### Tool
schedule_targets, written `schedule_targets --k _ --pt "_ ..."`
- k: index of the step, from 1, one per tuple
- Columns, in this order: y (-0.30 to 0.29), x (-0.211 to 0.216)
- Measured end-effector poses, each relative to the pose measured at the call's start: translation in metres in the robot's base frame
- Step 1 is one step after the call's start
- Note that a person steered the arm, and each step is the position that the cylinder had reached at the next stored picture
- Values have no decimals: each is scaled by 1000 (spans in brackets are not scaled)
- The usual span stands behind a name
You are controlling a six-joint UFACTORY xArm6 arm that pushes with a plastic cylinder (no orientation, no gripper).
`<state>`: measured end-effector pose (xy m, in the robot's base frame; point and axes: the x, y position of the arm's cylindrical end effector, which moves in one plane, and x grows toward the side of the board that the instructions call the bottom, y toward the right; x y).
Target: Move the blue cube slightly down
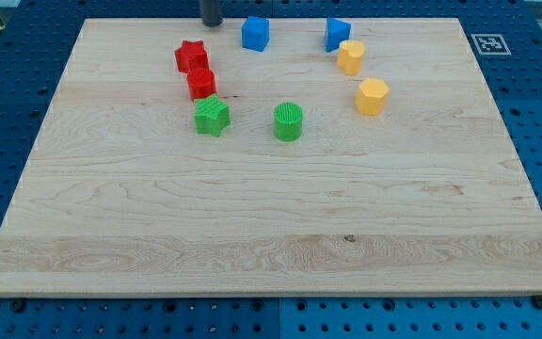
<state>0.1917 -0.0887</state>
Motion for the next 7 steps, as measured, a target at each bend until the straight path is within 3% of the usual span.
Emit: schedule_targets --k 4,6,7 --pt "57 1" --pt "57 57" --pt "57 63"
